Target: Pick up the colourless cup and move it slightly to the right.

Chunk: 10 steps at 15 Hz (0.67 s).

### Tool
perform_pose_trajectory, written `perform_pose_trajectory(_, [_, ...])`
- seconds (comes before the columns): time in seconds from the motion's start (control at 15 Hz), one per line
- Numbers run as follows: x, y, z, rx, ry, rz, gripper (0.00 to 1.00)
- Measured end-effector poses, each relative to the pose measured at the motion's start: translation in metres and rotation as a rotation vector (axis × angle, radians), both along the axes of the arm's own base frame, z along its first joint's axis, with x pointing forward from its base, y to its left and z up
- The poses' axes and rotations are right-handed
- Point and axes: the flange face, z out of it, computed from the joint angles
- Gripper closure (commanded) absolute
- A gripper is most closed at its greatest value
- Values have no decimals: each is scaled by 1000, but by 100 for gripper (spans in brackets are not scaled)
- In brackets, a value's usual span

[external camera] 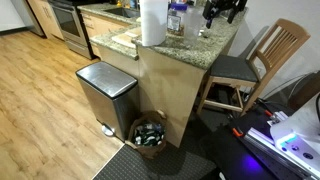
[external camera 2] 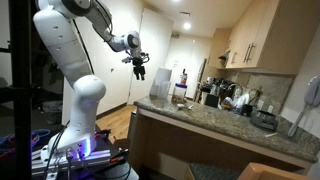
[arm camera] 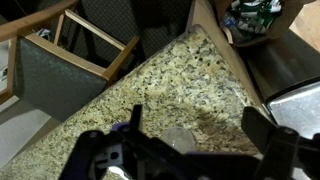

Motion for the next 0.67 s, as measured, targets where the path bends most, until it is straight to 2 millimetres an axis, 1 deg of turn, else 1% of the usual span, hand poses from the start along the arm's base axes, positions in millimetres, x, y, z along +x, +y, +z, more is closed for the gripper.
perform_pose_trajectory(0.13, [0,0,0,0,0,1,0])
perform_pose_trajectory(0.2, [1,0,4,10,-10,-15,0])
perform_pose_trajectory(0.27, [4,-1,13,29,-33,-44,0])
perform_pose_trajectory(0.4, [14,-6,45,84,-101,-123,0])
perform_pose_trajectory(0.53, [25,-19,82,146,-174,-208,0])
perform_pose_trajectory(0.6, [30,-27,96,173,-202,-256,0])
perform_pose_trajectory(0.67, [35,-35,105,190,-220,-287,0])
